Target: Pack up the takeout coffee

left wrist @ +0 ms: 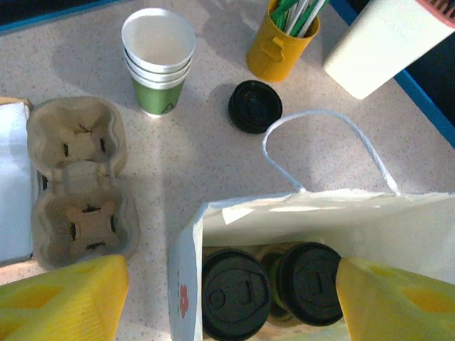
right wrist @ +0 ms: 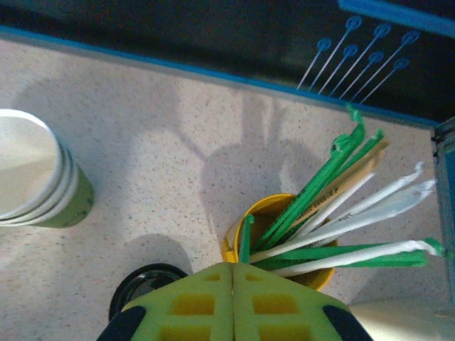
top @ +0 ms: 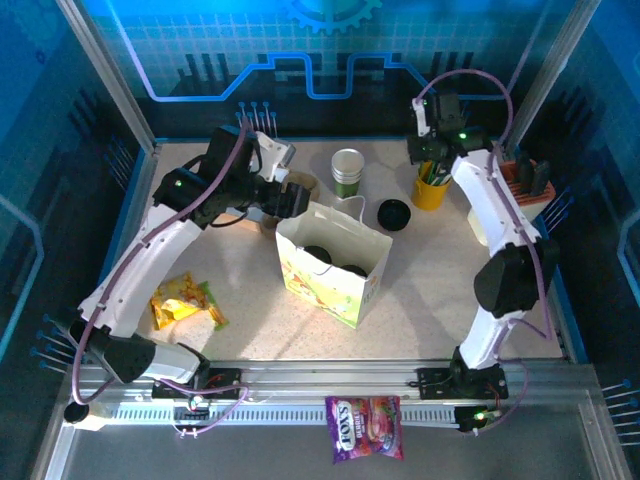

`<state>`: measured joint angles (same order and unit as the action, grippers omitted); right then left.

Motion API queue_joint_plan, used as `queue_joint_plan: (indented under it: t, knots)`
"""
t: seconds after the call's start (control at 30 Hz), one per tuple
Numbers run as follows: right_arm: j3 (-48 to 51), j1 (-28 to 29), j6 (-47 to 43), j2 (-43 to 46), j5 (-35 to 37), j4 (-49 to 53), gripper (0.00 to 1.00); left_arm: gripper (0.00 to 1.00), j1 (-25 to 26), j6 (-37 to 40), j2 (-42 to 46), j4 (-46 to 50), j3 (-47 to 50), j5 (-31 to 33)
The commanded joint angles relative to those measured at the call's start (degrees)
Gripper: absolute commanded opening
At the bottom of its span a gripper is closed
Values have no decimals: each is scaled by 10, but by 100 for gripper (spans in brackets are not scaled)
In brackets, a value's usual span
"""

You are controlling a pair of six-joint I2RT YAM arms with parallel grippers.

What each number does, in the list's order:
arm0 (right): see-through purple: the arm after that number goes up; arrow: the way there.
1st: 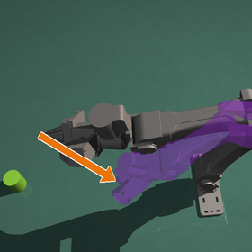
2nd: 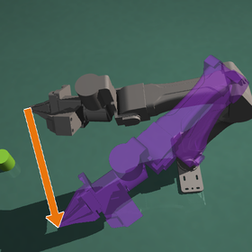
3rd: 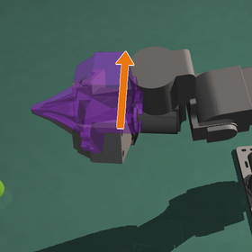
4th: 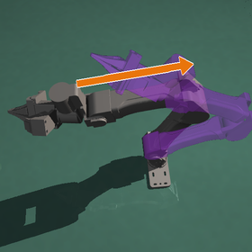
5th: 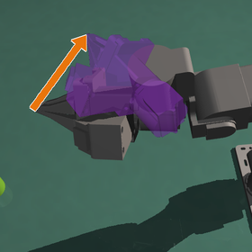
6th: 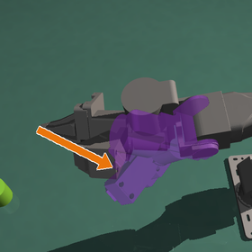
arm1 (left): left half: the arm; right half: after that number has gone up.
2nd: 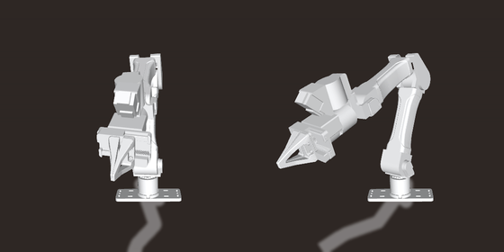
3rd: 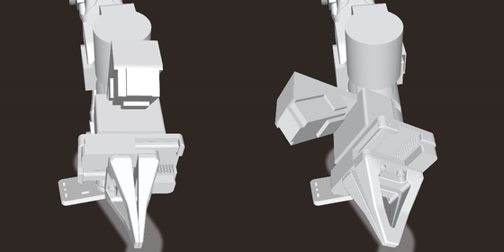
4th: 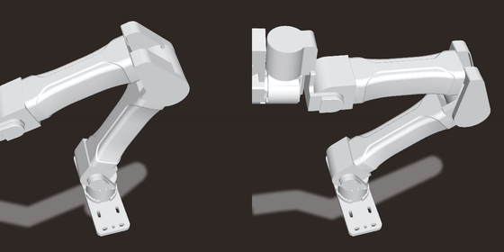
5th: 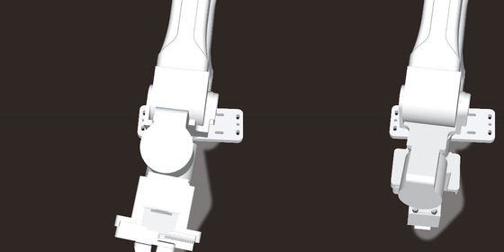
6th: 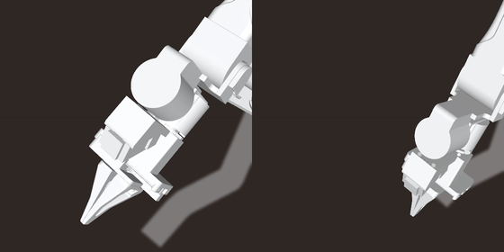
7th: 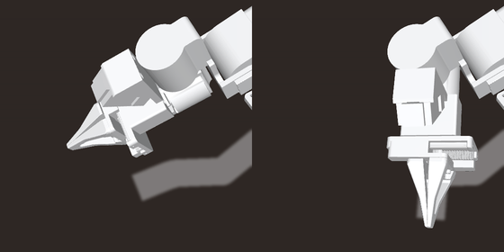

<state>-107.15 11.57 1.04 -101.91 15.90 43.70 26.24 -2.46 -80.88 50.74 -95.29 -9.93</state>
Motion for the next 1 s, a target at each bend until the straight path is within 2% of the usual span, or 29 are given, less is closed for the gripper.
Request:
queue_joint_plan:
  t: [0.0,0.1,0.47,0.67,0.8,0.97]
  knots:
    - [-24,1,5,51,-29,33,7,78,-7,0,13,-43,4,-10]
    - [-28,2,18,103,-64,51,7,78,-15,-18,22,-79,18,-22]
    - [37,17,86,341,-283,79,6,79,-67,-61,79,-195,141,-10]
    - [96,63,133,412,-390,68,6,79,-82,-73,98,-223,170,1]
    - [154,128,145,432,-365,41,6,79,-86,-73,105,-227,175,-3]
    - [209,191,148,409,-315,-19,6,79,-86,-76,107,-229,174,-30]
